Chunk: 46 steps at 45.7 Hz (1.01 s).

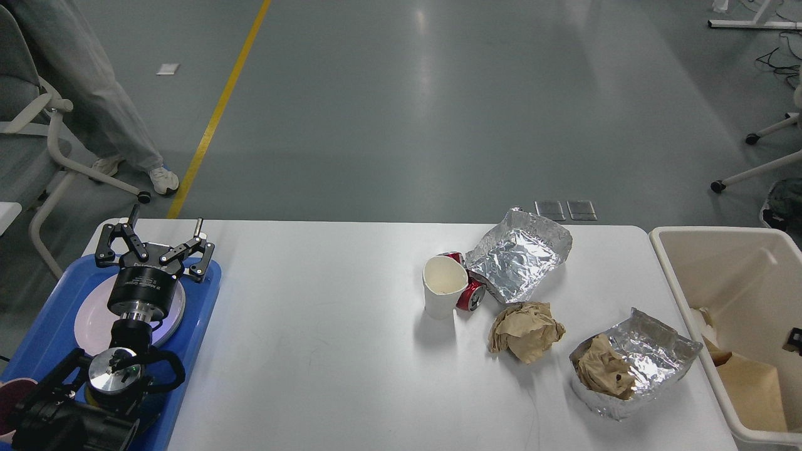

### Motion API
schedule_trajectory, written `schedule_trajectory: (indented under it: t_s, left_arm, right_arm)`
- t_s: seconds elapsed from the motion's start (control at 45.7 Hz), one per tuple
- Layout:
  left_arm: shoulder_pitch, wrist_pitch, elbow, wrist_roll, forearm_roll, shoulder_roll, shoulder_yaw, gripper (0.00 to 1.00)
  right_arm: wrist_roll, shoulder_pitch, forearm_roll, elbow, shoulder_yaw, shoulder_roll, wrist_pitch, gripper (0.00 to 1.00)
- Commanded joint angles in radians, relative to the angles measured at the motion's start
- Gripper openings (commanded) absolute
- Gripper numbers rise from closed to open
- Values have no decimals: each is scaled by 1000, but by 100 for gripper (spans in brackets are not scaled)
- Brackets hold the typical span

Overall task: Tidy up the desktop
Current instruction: 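Move the right gripper out of the bin toward the foil bowl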

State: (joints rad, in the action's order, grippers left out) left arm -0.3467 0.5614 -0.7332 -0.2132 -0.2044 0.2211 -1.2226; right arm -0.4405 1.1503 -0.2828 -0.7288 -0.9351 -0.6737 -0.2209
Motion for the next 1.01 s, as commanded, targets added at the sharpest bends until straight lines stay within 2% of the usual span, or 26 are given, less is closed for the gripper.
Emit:
schedule_trajectory:
  t_s: [0.0,0.131,0.241,0.372,0.46,0.525,0.547,0.635,0.678,0.722,0.875,0.985]
  left_arm:
    - [0,0,0,0,0,0,0,96]
    - [0,0,0,0,0,0,0,96]
    - [0,0,0,0,0,0,0,96]
    - [0,0,0,0,0,0,0,96]
    - [0,0,0,0,0,0,0,96]
    - [0,0,0,0,0,0,2,96]
    - [0,0,0,0,0,0,0,96]
    - [0,0,0,0,0,0,0,96]
    - [0,0,0,0,0,0,0,96]
    - [0,2,0,0,0,0,0,96]
    - [0,0,0,0,0,0,0,96]
    - [0,2,0,0,0,0,0,96]
  right_arm:
    - [-69,268,-30,-159,-85,-6,-202,100]
    - [-67,511,-26,-267,-151,46,-399,100]
    - [-67,721,-22,-423,-215,132,-498,100]
    - [-64,994,20,-662,-271,238,-521,100]
    - [-47,1074,85,-745,-280,278,-508,100]
    - [12,1114,122,-765,-295,298,-512,100]
    - [52,1127,128,-773,-303,305,-517,100]
    - [261,1203,128,-825,-372,362,-520,100]
    - [333,1247,126,-851,-409,388,-525,100]
    - [347,1287,126,-874,-432,407,-526,100]
    - [316,1329,125,-936,-447,425,-528,100]
    - [315,1327,123,-942,-452,419,-517,100]
